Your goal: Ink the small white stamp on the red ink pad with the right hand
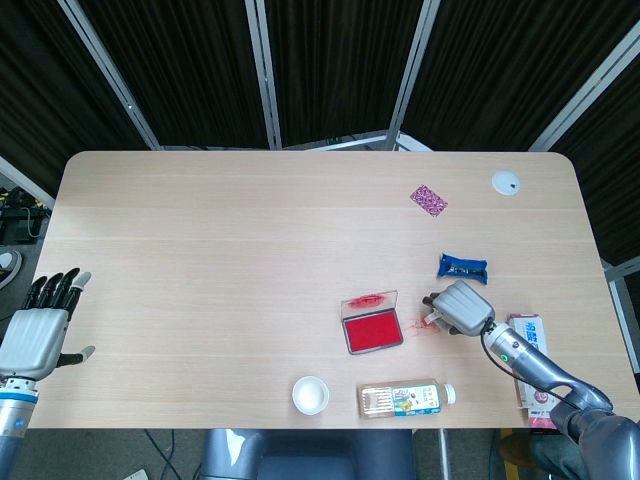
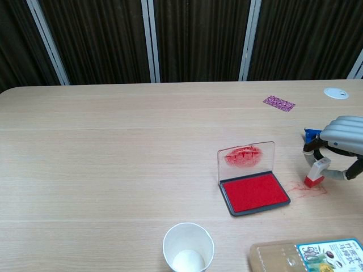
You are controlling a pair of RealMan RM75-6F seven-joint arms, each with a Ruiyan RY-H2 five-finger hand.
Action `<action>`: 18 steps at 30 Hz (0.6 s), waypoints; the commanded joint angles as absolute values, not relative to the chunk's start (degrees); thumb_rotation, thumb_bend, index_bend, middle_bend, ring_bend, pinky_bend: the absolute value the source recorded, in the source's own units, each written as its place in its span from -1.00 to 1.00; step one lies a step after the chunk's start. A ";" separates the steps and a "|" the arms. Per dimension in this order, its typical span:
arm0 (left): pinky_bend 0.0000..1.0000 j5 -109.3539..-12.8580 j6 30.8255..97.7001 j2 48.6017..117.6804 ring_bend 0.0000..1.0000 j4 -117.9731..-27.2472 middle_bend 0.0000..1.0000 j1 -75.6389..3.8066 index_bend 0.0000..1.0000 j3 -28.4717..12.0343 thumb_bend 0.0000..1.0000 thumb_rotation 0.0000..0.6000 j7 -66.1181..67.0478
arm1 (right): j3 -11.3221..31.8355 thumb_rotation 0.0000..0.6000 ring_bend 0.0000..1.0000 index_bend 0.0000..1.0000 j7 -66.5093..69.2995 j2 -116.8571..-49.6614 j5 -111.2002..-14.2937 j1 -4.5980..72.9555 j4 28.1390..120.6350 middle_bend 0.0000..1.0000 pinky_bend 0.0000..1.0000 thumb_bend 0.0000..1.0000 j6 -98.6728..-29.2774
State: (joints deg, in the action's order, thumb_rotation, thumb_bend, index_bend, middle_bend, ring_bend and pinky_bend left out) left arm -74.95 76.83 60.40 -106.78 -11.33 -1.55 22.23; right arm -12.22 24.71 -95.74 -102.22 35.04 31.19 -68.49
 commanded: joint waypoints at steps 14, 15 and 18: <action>-1.00 -75.23 76.89 60.43 -1.00 -106.83 -1.00 -11.30 -1.00 -1.42 -1.00 1.00 22.29 | -12.29 1.00 0.65 -0.09 25.29 -95.77 -102.47 34.65 30.39 0.01 1.00 -0.39 -68.94; -1.00 -75.25 76.89 60.43 -1.00 -106.82 -1.00 -11.30 -1.00 -1.41 -1.00 1.00 22.32 | -12.31 1.00 0.65 -0.10 25.28 -95.77 -102.50 34.61 30.38 -0.01 1.00 -0.39 -68.98; -1.00 -75.28 76.92 60.43 -1.00 -106.83 -1.00 -11.28 -1.00 -1.39 -1.00 1.00 22.32 | -12.28 1.00 0.65 -0.14 25.26 -95.75 -102.49 34.56 30.44 -0.09 1.00 -0.40 -69.01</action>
State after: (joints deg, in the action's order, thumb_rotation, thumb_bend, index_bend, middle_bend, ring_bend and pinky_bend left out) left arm -75.28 76.91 60.43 -106.83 -11.28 -1.39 22.32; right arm -12.29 25.29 -95.75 -102.49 34.57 30.43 -68.99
